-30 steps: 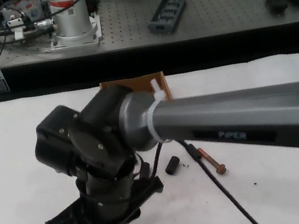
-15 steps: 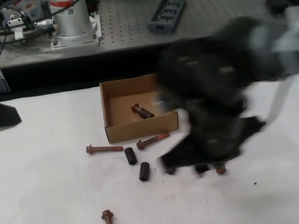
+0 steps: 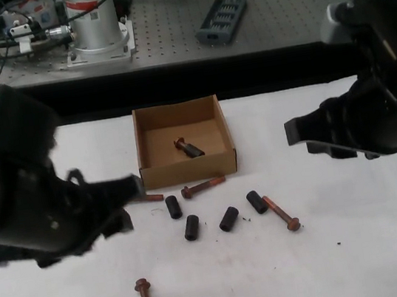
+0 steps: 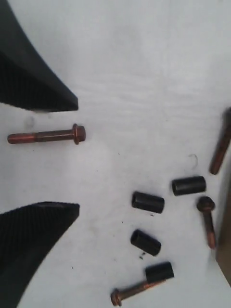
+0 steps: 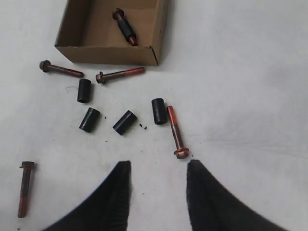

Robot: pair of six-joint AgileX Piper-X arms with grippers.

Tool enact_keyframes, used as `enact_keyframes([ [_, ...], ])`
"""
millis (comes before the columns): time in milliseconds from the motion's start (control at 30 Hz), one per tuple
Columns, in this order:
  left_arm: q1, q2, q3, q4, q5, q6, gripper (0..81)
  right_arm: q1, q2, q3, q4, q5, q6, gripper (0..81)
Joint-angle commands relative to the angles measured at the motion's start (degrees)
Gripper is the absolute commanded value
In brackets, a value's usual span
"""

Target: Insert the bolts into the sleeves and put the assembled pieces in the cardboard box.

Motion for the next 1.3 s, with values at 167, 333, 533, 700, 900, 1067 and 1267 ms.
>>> enact_keyframes([
  [167, -2.4, 6.2, -0.3, 1.1, -2.0, -10.6, 41.1, -0.4, 0.2, 0.4, -1.4, 1.4, 0.0, 28.6],
  [333, -2.8, 9.2, -0.3, 1.1, -1.5, -15.1, 41.1, -0.4, 0.1, 0.4, -2.3, 1.4, -0.1, 28.6],
  [533, -2.8, 10.5, -0.3, 1.4, -1.4, -15.9, 41.1, -0.4, 0.1, 2.1, -6.9, 1.4, -0.4, 28.6],
  [700, -2.8, 10.7, -0.3, 1.7, -3.8, -15.9, 41.1, -0.4, 0.8, 3.9, -8.4, 0.7, -0.4, 28.6],
  [900, -3.3, 13.3, -0.3, 1.7, -2.5, -15.0, 41.1, -0.5, 0.9, 5.9, -12.7, -0.3, -0.2, 28.6],
  [1067, -4.9, 15.4, -0.8, 1.7, -2.5, -12.6, 41.1, -0.6, 0.9, 6.4, -13.3, -0.4, -0.2, 28.6],
  [1267, -5.3, 17.4, -2.3, 1.4, -2.8, -11.4, 36.4, -0.7, 0.9, 6.4, -13.3, -0.4, -0.2, 28.6],
])
